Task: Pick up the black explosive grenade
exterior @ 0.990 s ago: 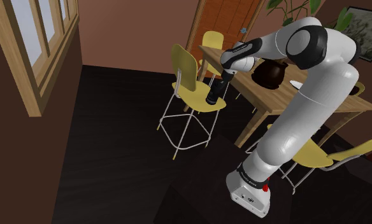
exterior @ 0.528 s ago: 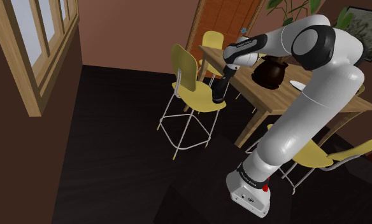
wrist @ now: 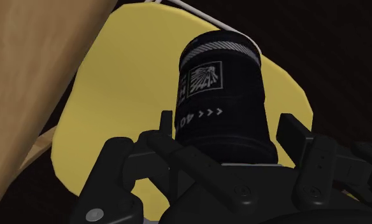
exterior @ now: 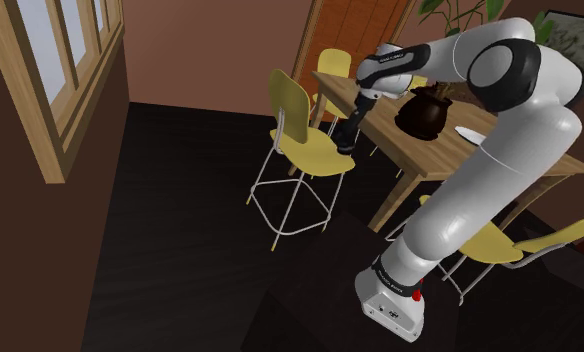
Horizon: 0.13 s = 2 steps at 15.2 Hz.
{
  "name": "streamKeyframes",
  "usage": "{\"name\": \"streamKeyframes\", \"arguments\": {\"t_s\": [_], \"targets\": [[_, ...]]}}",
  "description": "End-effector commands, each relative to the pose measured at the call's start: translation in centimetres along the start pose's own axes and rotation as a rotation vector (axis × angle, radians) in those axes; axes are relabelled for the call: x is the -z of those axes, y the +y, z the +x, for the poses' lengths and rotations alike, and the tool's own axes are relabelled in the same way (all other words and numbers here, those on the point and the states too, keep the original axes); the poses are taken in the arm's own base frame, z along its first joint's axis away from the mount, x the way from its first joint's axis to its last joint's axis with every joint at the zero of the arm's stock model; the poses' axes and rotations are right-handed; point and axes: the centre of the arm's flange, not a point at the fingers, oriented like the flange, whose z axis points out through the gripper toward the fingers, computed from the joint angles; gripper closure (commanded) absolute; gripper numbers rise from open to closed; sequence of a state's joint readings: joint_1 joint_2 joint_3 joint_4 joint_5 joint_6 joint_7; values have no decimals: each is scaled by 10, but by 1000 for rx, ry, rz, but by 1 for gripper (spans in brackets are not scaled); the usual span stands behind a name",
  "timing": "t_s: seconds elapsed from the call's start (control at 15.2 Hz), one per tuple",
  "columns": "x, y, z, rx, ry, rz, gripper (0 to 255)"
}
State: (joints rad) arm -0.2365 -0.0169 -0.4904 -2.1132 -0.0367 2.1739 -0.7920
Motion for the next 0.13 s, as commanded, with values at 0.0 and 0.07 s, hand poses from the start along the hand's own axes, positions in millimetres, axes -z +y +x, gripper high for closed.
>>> {"name": "streamKeyframes", "arguments": {"t_s": [0.0, 0.07], "targets": [[7, 1, 0, 0, 0, 0, 255], [7, 1, 0, 0, 0, 0, 255]]}}
